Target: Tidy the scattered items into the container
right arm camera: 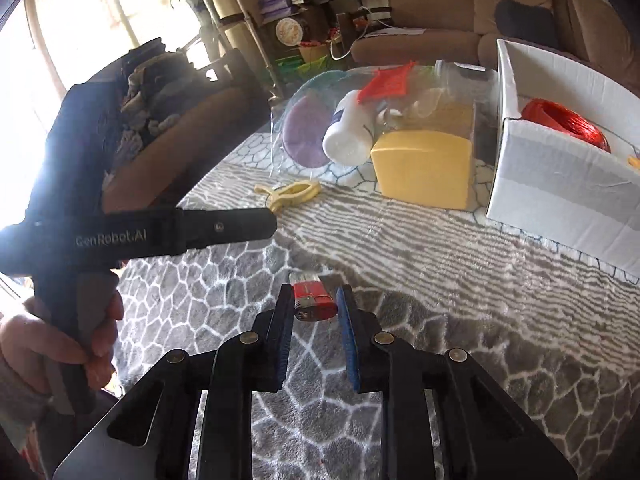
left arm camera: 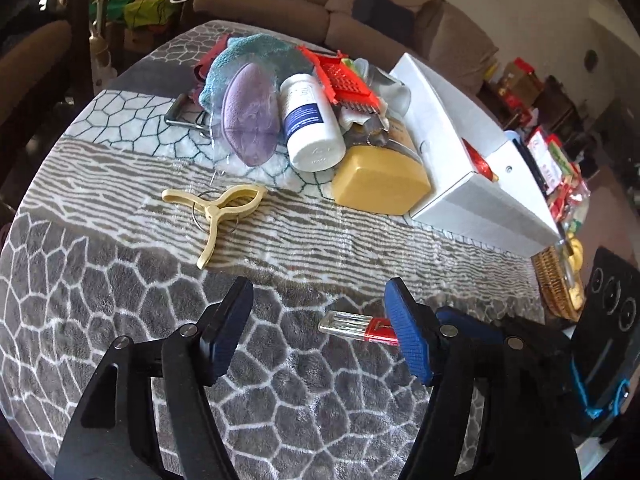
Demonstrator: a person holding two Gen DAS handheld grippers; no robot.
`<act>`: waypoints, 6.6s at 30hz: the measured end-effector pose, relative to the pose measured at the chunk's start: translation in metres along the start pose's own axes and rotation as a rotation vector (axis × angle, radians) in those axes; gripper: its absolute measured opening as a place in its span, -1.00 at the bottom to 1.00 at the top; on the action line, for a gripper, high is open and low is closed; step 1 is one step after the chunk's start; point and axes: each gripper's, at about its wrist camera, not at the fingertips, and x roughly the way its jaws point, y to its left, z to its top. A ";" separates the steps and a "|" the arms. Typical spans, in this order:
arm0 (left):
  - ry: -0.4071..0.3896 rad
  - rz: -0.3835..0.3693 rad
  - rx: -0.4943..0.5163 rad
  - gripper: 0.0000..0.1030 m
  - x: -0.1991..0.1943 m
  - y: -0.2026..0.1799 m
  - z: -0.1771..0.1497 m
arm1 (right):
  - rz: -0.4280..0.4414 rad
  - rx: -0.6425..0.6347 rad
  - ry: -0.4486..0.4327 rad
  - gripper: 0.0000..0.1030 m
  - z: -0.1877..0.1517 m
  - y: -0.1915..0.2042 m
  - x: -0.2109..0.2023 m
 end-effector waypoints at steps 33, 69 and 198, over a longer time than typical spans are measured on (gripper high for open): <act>0.214 0.014 0.790 0.21 0.054 -0.071 -0.053 | 0.018 -0.082 0.152 -0.75 -0.029 -0.030 0.022; 0.199 -0.087 0.522 -0.34 0.068 -0.042 -0.028 | 0.218 0.494 0.143 -0.73 -0.006 -0.055 0.047; -0.151 -0.032 -0.308 -0.60 0.003 0.092 0.032 | 0.041 0.217 0.033 0.33 0.151 0.003 0.049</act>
